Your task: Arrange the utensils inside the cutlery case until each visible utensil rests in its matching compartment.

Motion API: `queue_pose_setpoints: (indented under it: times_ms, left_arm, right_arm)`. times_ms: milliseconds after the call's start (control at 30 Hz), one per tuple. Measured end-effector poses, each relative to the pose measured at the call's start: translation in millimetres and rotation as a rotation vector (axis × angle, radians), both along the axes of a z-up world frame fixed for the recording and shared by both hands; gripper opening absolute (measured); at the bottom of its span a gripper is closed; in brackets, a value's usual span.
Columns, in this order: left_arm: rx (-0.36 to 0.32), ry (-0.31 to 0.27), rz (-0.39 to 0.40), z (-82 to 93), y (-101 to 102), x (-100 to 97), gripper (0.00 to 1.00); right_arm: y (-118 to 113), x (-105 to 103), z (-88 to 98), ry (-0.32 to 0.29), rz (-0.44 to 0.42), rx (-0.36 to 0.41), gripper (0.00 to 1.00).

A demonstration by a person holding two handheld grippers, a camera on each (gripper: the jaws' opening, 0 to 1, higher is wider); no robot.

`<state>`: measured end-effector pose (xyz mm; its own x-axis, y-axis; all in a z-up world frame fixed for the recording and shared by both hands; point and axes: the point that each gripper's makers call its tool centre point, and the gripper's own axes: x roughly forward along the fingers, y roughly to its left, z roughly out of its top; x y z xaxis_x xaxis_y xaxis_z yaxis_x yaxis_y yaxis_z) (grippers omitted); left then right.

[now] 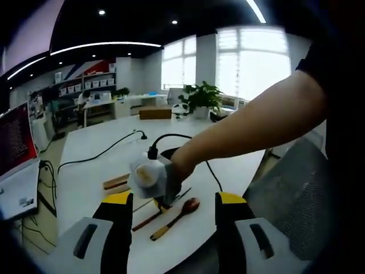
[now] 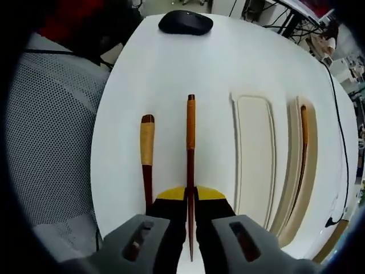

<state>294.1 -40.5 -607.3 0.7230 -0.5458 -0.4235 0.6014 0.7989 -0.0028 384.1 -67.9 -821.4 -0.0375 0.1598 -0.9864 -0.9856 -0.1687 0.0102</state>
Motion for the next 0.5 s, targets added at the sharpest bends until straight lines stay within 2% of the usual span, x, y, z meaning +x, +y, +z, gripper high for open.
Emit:
queue_pose_setpoints:
  times_ms: [500]
  left_arm:
    - [0.011, 0.004, -0.001, -1.3, 0.0, -0.2, 0.59]
  right_arm:
    - [-0.2, -0.8, 0.9, 0.018, 0.006, 0.015, 0.01]
